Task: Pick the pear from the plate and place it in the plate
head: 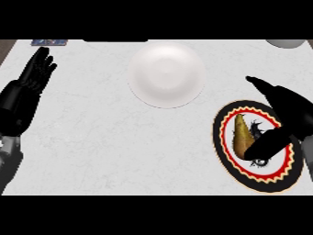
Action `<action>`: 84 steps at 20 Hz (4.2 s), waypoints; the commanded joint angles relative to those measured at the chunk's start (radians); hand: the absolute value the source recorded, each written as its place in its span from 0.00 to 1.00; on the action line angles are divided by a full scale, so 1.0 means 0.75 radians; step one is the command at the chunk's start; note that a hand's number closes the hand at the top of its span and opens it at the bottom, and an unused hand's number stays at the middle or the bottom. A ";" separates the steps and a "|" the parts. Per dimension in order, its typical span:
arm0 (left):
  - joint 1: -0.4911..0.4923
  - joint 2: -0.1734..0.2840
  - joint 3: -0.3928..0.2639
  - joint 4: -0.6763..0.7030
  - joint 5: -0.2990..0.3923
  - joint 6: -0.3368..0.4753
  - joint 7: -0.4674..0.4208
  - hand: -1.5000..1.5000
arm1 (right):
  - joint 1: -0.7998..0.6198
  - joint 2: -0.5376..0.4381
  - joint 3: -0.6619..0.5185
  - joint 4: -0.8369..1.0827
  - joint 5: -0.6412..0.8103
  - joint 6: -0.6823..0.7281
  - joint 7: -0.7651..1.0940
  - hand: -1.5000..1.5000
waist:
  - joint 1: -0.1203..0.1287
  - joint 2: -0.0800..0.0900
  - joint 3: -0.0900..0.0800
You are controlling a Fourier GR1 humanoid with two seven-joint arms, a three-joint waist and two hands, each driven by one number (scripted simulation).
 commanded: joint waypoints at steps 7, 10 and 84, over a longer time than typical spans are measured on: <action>-0.015 -0.051 0.014 -0.018 -0.069 -0.009 0.042 0.50 | 0.029 -0.019 -0.012 0.164 0.071 0.136 0.081 0.00 | -0.002 0.001 0.001; 0.018 -0.117 0.009 0.021 -0.110 -0.017 -0.016 0.50 | 0.075 0.086 0.008 0.246 0.175 0.056 -0.009 0.00 | 0.001 0.002 0.001; 0.028 -0.283 0.210 -0.070 -0.282 -0.244 0.066 0.50 | -0.864 0.735 -0.337 1.390 0.701 -0.637 -0.870 1.00 | 0.044 0.012 0.001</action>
